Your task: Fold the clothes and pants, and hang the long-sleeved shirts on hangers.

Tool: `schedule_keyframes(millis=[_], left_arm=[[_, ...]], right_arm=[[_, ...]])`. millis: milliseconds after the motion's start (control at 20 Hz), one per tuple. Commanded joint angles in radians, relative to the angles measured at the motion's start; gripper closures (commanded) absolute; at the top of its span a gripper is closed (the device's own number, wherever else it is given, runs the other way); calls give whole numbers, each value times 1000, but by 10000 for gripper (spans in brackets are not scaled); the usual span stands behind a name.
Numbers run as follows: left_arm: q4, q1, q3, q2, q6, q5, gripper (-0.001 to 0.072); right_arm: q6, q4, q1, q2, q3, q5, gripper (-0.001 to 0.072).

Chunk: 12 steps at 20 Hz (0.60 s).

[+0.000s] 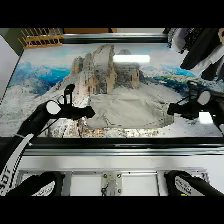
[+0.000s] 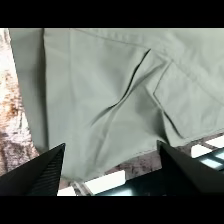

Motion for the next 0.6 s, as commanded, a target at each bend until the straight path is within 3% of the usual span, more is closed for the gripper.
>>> schedule_keyframes(millis=[0, 150, 200, 250, 300, 550], left_arm=[[3, 29, 44, 103, -17, -62, 88], [-1, 23, 76, 152, -50, -71, 106], [-3, 14, 78, 163, -59, -69, 306], [-1, 3, 77, 173, -57, -69, 572], [-2, -10, 77, 178, -57, -64, 702], [-2, -71, 77, 180, -59, -50, 703]], right_arm=[[-122, 122, -142, 26, 72, 128, 13], [-300, 406, -312, -26, 72, 130, 12], [-351, 473, -354, -55, 72, 132, 5], [-397, 525, -386, -90, 72, 132, 4], [-432, 556, -407, -125, 72, 133, 2], [-634, 640, -425, -323, 76, 161, -8]])
